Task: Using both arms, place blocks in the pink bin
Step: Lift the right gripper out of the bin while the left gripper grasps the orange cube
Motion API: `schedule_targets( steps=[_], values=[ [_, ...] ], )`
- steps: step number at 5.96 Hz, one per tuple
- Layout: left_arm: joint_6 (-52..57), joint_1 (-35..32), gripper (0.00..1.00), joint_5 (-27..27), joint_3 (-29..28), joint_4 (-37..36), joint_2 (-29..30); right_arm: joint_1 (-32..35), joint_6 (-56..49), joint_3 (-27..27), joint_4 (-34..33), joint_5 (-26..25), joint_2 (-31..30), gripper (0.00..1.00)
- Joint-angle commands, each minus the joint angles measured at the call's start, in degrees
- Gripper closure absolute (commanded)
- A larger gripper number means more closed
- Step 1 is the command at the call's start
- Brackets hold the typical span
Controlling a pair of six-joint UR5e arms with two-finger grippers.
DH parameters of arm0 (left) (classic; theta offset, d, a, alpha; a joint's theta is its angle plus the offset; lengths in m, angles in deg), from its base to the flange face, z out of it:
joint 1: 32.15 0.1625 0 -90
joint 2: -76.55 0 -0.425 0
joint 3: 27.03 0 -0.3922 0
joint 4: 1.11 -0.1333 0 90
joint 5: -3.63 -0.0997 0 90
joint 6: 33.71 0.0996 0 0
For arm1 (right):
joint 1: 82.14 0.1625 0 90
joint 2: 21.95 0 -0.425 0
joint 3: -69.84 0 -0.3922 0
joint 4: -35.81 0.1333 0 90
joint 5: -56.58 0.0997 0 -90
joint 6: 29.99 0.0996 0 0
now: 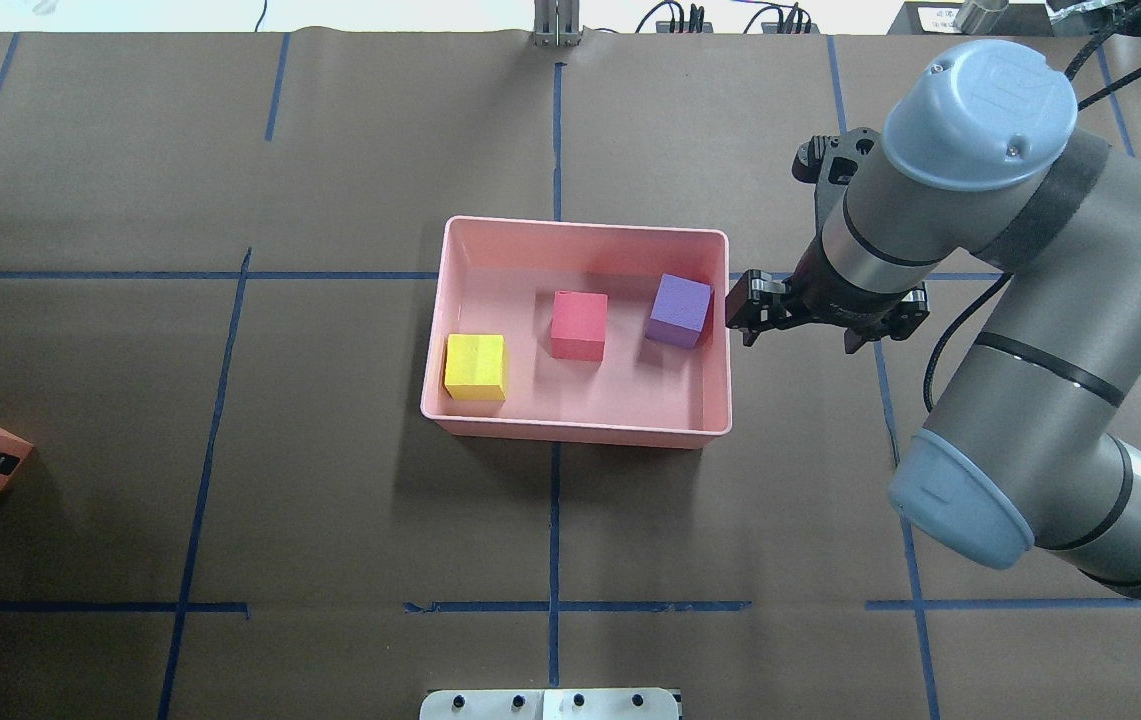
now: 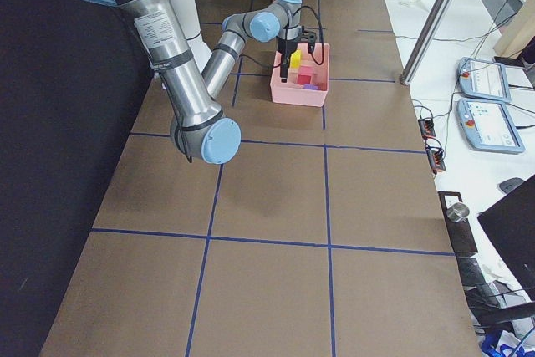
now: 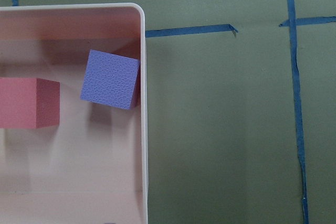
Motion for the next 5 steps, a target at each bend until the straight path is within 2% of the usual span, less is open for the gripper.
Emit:
schedule_targets(
  steps=[1, 3, 4, 5],
  values=[
    [-0.14, 0.15, 0.6, 0.81, 1.21, -0.46, 0.38, 0.2, -1.36, 0.53, -0.03, 0.15, 0.04, 0.0],
    [-3.62, -0.81, 0.6, 2.39, 3.15, -1.51, 3.7, 2.39, -7.32, 1.06, -0.29, 0.41, -1.89, 0.0],
    [-7.05, -2.3, 0.6, 2.39, 4.63, -5.34, 8.15, 5.1, -13.18, 1.06, -0.12, 2.07, -4.07, 0.0],
    [-8.73, -2.31, 0.6, 2.22, 9.0, -15.65, 13.59, 8.52, -20.03, 1.06, 0.23, 4.26, -7.05, 0.0]
  ],
)
